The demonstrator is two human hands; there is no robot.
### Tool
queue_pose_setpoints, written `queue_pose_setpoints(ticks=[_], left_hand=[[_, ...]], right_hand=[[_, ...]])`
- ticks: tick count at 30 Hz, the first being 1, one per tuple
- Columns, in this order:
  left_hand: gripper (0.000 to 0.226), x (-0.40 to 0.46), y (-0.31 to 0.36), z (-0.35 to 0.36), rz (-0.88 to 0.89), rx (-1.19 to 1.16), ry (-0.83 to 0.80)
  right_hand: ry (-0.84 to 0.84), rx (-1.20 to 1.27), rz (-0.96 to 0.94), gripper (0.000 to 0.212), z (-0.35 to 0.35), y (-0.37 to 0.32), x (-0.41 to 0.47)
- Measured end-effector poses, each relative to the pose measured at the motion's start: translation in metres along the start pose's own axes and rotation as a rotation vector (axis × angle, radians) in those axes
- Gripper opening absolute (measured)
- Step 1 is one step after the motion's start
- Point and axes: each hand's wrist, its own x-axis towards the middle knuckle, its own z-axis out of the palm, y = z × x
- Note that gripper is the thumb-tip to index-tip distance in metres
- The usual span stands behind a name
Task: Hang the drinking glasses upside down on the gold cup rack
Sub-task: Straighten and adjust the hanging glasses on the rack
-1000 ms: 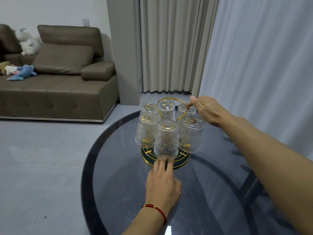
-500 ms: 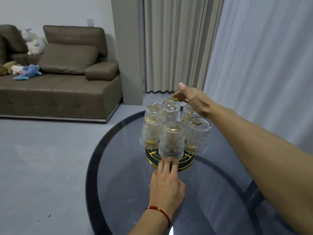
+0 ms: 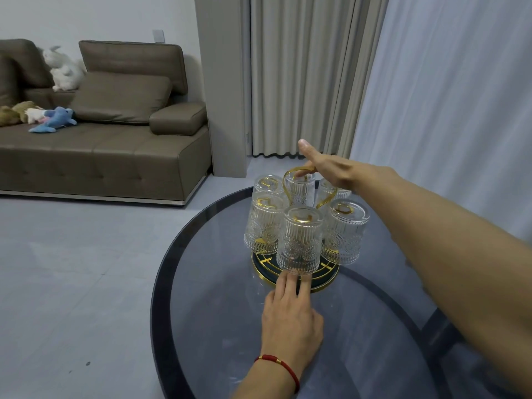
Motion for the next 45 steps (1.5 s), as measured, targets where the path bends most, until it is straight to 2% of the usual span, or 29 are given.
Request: queue_pose_setpoints(ticks=[8, 19, 45], left_hand=[[0.066, 0.001, 0.001, -0.002, -0.003, -0.007, -0.01], [0.065, -0.001, 0.004, -0.007, 0.008, 0.006, 0.005], [0.068, 0.0, 0.003, -0.006, 0.011, -0.005, 0.01]], right_hand=[[-0.122, 0.02, 0.038, 0.117, -0.008, -0.006, 0.01], [-0.141, -0.071, 0.095, 0.124, -0.012, -0.01, 0.019], [-0.059, -0.029, -0.002, 0.109, -0.002, -0.008, 0.018]])
